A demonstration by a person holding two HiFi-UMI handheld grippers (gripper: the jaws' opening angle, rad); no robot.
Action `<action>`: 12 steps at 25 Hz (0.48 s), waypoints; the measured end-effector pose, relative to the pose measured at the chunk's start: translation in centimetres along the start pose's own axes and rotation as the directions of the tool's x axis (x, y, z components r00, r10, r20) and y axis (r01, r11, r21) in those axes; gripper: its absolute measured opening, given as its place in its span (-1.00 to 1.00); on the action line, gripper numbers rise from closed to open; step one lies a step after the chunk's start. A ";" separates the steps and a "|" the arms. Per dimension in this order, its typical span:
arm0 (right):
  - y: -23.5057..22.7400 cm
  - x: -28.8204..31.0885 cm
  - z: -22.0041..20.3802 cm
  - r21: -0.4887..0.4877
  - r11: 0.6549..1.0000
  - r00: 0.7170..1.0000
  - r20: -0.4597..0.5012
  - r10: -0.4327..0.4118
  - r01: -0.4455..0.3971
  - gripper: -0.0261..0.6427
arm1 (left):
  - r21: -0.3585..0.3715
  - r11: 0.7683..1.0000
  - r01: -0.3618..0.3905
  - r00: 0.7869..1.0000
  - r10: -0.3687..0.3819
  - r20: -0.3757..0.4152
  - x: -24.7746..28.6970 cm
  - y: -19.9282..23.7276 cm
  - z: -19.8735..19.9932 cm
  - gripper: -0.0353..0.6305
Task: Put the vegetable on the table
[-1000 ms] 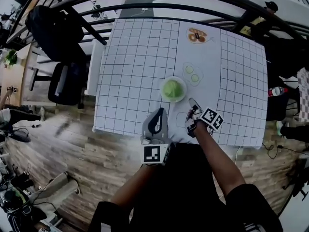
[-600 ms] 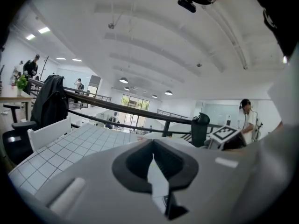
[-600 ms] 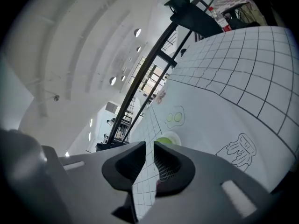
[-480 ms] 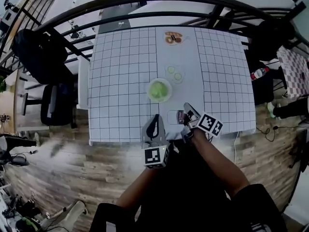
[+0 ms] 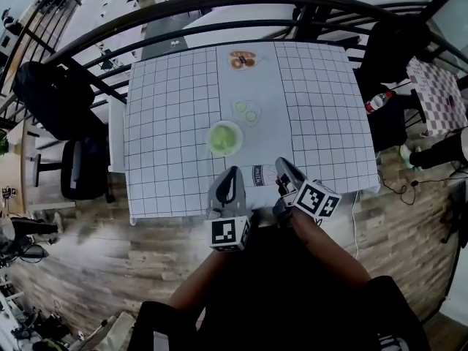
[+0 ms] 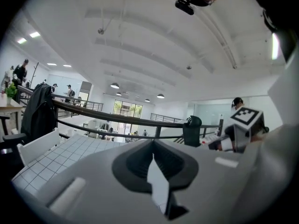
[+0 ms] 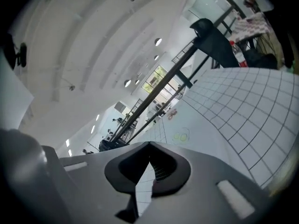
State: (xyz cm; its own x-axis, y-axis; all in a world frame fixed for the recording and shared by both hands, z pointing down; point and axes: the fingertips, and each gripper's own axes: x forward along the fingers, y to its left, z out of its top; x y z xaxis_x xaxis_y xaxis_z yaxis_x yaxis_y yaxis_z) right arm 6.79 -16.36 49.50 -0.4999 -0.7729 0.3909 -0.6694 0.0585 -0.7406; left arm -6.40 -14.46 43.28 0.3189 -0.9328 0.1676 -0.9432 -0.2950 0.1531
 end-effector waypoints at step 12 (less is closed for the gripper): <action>3.2 -9.8 6.2 -0.336 0.941 0.990 0.141 0.014 0.035 -0.94 | 0.034 0.998 0.061 0.996 -0.063 0.068 -0.8 -7.2 5.0 -0.87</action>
State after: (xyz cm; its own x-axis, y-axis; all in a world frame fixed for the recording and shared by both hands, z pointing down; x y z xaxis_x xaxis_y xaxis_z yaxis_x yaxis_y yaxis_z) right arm 12.89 -12.51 39.92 -0.4264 -0.8534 0.2997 -0.8322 0.2403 -0.4998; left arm -0.30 -12.59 37.18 0.3704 -0.9243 0.0914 -0.9248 -0.3578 0.1296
